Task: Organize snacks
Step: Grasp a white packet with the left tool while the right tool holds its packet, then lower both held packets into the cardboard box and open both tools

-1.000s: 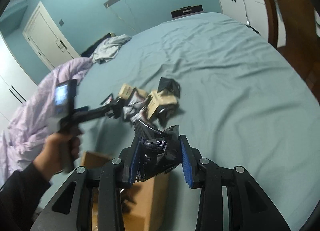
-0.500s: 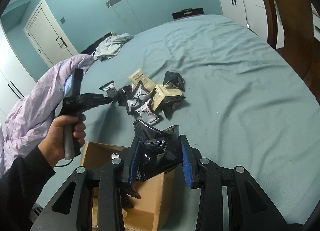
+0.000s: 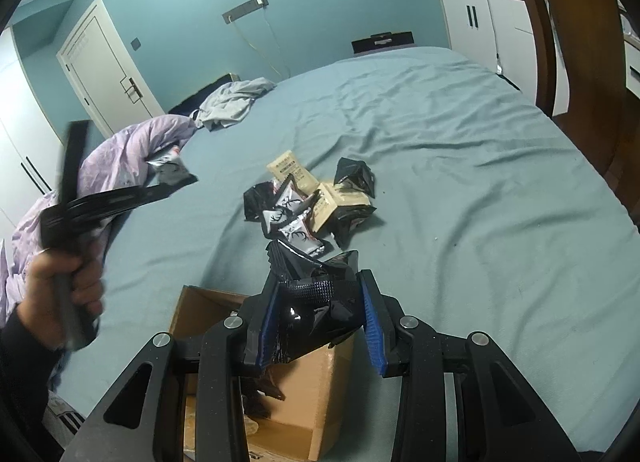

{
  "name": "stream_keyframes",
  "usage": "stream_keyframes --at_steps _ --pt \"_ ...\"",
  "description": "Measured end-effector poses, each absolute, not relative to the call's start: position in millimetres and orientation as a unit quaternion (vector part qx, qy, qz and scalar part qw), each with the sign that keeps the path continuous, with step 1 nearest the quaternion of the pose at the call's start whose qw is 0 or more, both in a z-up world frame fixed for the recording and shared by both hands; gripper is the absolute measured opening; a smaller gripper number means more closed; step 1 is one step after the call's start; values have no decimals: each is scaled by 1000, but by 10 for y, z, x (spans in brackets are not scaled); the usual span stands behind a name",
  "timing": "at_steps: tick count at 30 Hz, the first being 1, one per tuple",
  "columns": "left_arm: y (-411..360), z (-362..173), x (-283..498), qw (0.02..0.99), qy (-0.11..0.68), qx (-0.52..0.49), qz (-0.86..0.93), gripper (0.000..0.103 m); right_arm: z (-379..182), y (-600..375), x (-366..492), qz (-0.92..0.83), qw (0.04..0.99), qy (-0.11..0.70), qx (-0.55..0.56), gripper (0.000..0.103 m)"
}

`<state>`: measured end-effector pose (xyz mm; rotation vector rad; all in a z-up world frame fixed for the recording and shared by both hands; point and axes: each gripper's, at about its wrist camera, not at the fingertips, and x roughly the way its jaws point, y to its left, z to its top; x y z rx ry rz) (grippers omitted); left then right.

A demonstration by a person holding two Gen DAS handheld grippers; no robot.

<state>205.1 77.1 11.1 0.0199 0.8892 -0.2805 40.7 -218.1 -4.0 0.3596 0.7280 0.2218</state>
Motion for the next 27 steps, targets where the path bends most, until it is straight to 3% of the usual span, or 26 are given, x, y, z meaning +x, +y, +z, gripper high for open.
stream_keyframes --at_steps 9,27 --pt "325 264 1083 876 420 104 -212 5 -26 -2288 309 117 911 346 192 35" --pt "49 -602 710 777 587 133 -187 6 -7 -2178 352 127 912 353 168 35"
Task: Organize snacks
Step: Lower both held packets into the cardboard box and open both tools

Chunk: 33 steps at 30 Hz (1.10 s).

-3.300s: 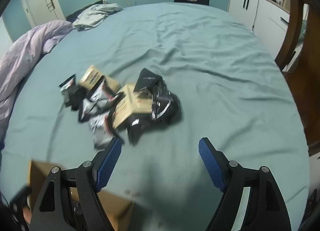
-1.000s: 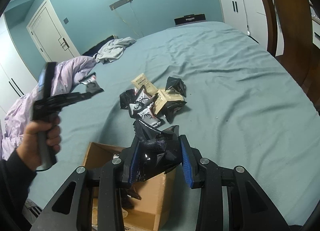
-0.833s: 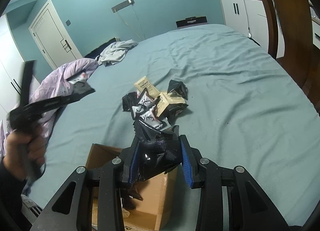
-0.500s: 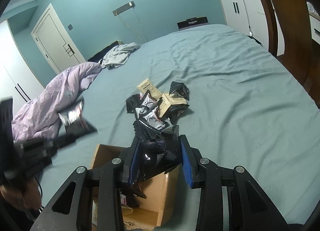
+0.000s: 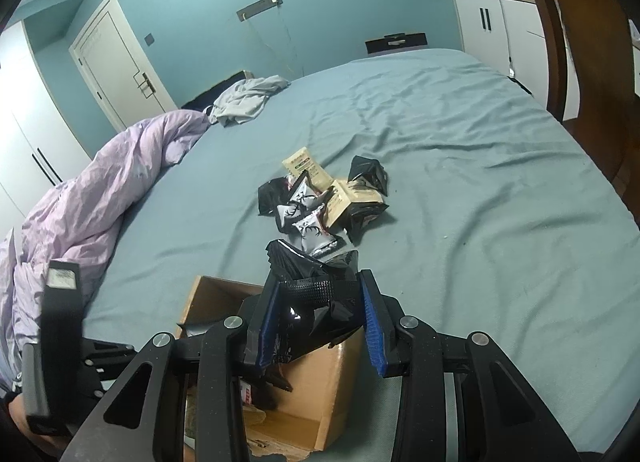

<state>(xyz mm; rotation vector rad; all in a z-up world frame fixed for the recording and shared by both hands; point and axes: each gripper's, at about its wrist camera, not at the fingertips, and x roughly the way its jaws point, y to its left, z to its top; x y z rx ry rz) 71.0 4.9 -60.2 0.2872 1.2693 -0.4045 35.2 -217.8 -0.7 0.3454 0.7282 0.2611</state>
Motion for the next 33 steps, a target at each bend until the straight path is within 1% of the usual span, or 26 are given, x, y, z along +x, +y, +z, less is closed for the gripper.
stream_keyframes --at_steps 3,4,6,7,8,9,10,11,12,14,15,17,19,22,29,33 --pt "64 -641 687 776 589 133 -181 7 -11 -2141 372 127 911 358 161 35" --pt "70 -641 682 776 590 131 -179 10 -10 -2129 375 127 911 360 158 35" --pt "58 -642 681 776 591 136 -175 12 -8 -2098 377 126 911 363 151 35" --pt "50 -626 686 777 589 139 -174 19 -5 -2083 372 127 911 364 147 35" --pt "50 -585 686 782 582 142 -171 32 -1 -2067 369 127 911 364 144 35" --pt "52 -554 694 788 574 145 -166 39 4 -2047 359 127 912 363 140 35" --pt "45 -513 698 796 564 149 -158 49 9 -2035 353 127 913 362 138 36" --pt "50 -434 684 809 547 157 -147 56 15 -2025 350 126 914 361 134 36" --pt "53 -387 690 817 536 161 -143 60 22 -2005 348 124 916 361 128 36" --pt "68 -283 696 831 514 162 -137 74 26 -1977 344 125 916 361 122 36" --pt "96 -228 707 840 503 158 -129 77 25 -1965 340 127 916 361 119 36" --pt "182 -157 742 853 489 150 -107 81 35 -1952 326 131 916 359 119 36" --pt "243 -133 792 858 485 144 -90 81 34 -1934 316 150 911 364 121 38" --pt "396 -127 889 859 493 123 -72 81 -27 -1847 360 195 890 394 124 38" --pt "613 -213 1058 836 540 25 -97 81 -276 -1400 585 215 853 474 27 38" --pt "633 -236 1063 832 545 11 -98 81 -373 -1172 750 227 826 515 -16 38"
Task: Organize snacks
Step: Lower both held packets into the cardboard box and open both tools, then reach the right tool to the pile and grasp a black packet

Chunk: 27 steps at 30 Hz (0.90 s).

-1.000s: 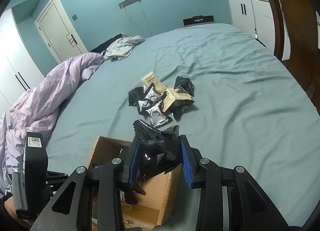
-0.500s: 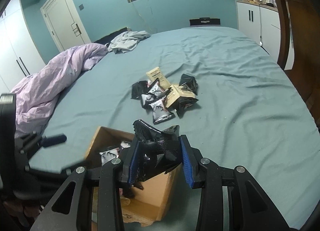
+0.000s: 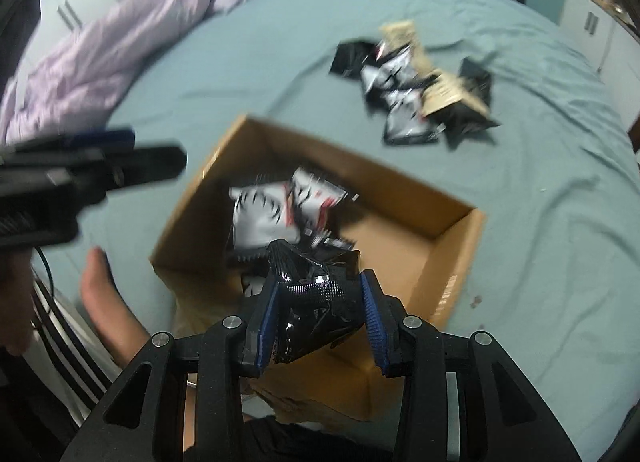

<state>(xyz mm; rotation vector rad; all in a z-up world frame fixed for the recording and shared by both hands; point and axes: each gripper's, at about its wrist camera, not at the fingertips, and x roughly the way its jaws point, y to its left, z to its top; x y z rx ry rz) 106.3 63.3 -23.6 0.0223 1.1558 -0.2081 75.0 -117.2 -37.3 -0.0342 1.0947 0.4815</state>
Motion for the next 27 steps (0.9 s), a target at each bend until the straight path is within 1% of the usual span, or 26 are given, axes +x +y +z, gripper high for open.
stream_keyframes --at_steps 5,6,8,10,15,20,25,27 --pt "653 -255 1059 829 551 4 -97 82 -538 -1027 897 229 795 561 -35 40" --pt "656 -261 1059 828 552 4 -96 81 -543 -1030 916 232 792 565 -29 43" --pt "659 -273 1056 829 552 13 -89 81 -537 -1082 964 247 784 569 7 45" --pt "649 -275 1046 832 548 27 -79 82 -505 -1204 984 255 781 569 47 58" --pt "593 -266 998 839 536 58 -69 82 -292 -1559 966 251 802 523 137 68" --pt "535 -215 942 844 527 75 -75 82 -92 -1926 883 219 822 490 189 69" --pt "428 -153 895 849 513 93 -88 82 141 -2142 784 173 857 467 134 69" --pt "416 -163 901 844 521 79 -102 82 176 -2279 771 167 858 459 159 69"
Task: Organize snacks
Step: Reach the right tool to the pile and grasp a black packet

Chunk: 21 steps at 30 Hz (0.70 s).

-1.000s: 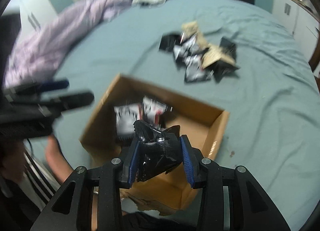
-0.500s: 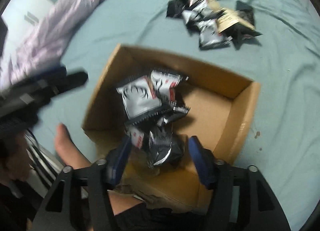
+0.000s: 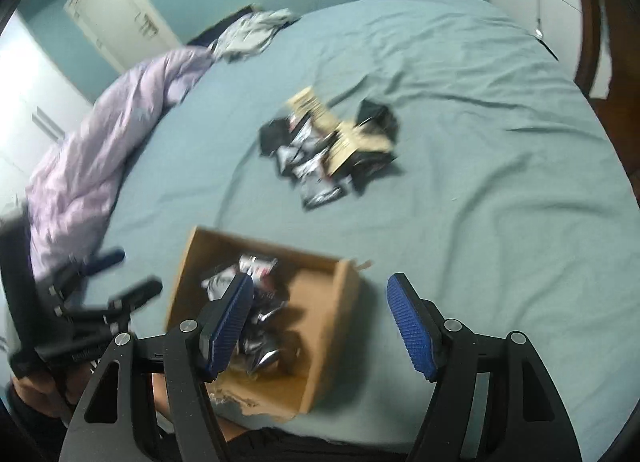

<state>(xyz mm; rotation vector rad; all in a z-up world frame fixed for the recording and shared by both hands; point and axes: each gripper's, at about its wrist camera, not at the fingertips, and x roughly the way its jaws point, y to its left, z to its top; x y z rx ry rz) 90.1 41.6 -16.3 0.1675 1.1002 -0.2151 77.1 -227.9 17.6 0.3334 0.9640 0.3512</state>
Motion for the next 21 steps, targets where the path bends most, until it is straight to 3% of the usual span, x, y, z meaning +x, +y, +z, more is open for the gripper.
stream_keyframes --at_steps 3,7,21 --pt "400 -176 886 839 529 69 -110 82 116 -2519 759 134 854 450 224 69" --pt "335 -178 867 839 527 81 -110 82 -93 -2646 854 14 850 481 213 69" --pt "56 -245 846 827 533 113 -136 84 -335 -2587 1458 24 846 500 185 69"
